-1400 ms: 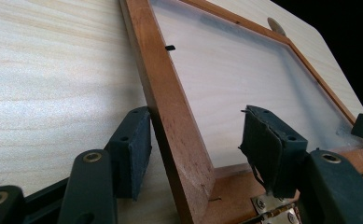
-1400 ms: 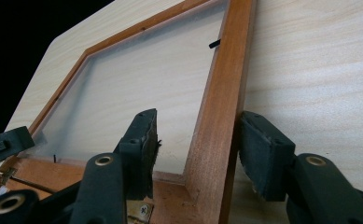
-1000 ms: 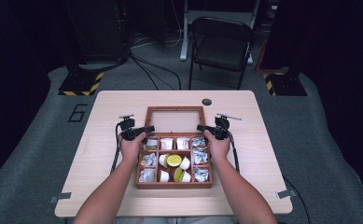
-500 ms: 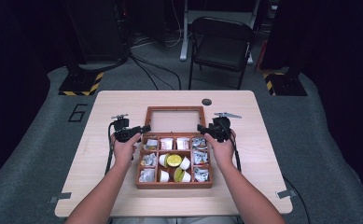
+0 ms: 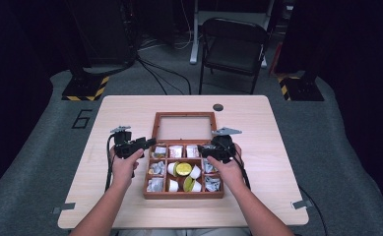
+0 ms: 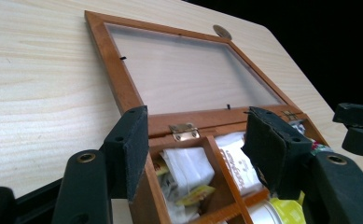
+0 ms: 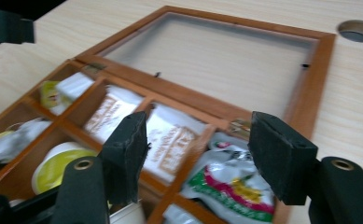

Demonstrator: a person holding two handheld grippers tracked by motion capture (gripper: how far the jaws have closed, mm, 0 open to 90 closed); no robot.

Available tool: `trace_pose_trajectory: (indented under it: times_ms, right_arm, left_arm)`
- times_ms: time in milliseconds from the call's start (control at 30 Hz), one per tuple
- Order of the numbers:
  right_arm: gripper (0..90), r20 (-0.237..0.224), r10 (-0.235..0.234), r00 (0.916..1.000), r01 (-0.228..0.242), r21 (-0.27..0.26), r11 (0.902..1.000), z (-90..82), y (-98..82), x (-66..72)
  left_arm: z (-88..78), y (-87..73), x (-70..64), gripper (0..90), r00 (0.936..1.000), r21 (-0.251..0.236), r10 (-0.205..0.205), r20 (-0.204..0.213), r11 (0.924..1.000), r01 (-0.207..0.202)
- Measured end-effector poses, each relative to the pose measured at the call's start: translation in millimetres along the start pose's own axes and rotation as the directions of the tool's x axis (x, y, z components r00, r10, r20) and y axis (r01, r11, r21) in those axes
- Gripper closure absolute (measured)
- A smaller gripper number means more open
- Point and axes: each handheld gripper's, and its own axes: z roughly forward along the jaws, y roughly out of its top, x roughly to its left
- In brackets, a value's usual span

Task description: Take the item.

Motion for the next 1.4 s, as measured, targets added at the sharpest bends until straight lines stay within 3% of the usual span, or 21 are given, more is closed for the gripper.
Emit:
trace_pose_trajectory:
  times_ms: [100, 267, 433, 600, 700, 767, 867, 1000, 1067, 1133, 1167, 1400]
  right_arm:
    - [42.4, -0.046, -0.011, 0.9989, 0.012, 0.005, 0.9999, -0.6, -2.8, 8.7]
    - [42.6, -0.07, -0.06, 0.9958, 0.062, 0.026, 0.9978, 2.3, -7.1, 21.9]
    - [42.0, -0.123, -0.109, 0.9864, 0.117, 0.06, 0.9912, 6.8, -11.4, 36.1]
    - [37.3, -0.17, -0.105, 0.9799, 0.126, 0.122, 0.9845, 16.9, -17.6, 45.9]
    - [34.4, -0.178, -0.11, 0.9778, 0.136, 0.138, 0.9811, 20.4, -20.5, 48.6]
    - [32.6, -0.181, -0.109, 0.9775, 0.136, 0.144, 0.9803, 21.4, -20.8, 50.4]
    - [32.2, -0.188, -0.101, 0.9769, 0.132, 0.157, 0.9788, 24.2, -21.6, 53.5]
    - [32.2, -0.191, -0.121, 0.9742, 0.157, 0.188, 0.9696, 28.8, -24.1, 56.2]
    - [32.1, -0.192, -0.125, 0.9734, 0.162, 0.191, 0.968, 31.1, -24.8, 55.9]
    - [32.1, -0.195, -0.121, 0.9733, 0.159, 0.194, 0.9679, 31.9, -24.8, 55.9]
    - [32.0, -0.192, -0.112, 0.975, 0.149, 0.191, 0.9702, 32.5, -24.9, 57.1]
    - [31.6, -0.201, -0.135, 0.9702, 0.182, 0.234, 0.955, 38.8, -26.9, 61.9]
  left_arm:
    - [-7.1, -0.8, -2.7, 39.8, 1.0, -0.014, 0.001, -0.003, 0.9999, -0.001]
    - [-14.4, -3.4, -2.8, 39.8, 0.9998, -0.017, 0.019, -0.002, 0.9997, -0.019]
    - [-17.5, -6.0, -4.2, 39.7, 0.9999, -0.018, 0.013, 0.002, 0.9998, -0.013]
    - [-22.8, -7.3, -5.3, 39.7, 0.9996, -0.026, 0.028, -0.005, 0.9993, -0.028]
    - [-27.6, -7.2, -4.1, 39.7, 0.9992, -0.026, 0.038, -0.013, 0.9989, -0.039]
    - [-29.7, -7.2, -3.2, 39.7, 0.9998, -0.04, 0.018, -0.011, 0.999, -0.018]
    - [-33.1, -7.0, -1.1, 39.7, 0.9996, -0.045, 0.02, -0.019, 0.9988, -0.021]
    - [-35.5, -7.2, 0.8, 39.7, 0.9998, -0.056, 0.002, -0.022, 0.9984, -0.003]
    - [-36.3, -7.3, 1.2, 39.7, 0.9997, -0.061, -0.004, -0.023, 0.9981, 0.003]
    - [-37.7, -6.8, 3.6, 39.7, 0.9995, -0.056, 0.019, -0.024, 0.9982, -0.02]
    - [-37.6, -7.3, 2.5, 39.7, 0.9998, -0.062, -0.001, -0.022, 0.9981, 0.0]
    - [-40.3, -8.3, 2.8, 39.7, 0.9997, -0.063, 0.002, -0.025, 0.998, -0.004]
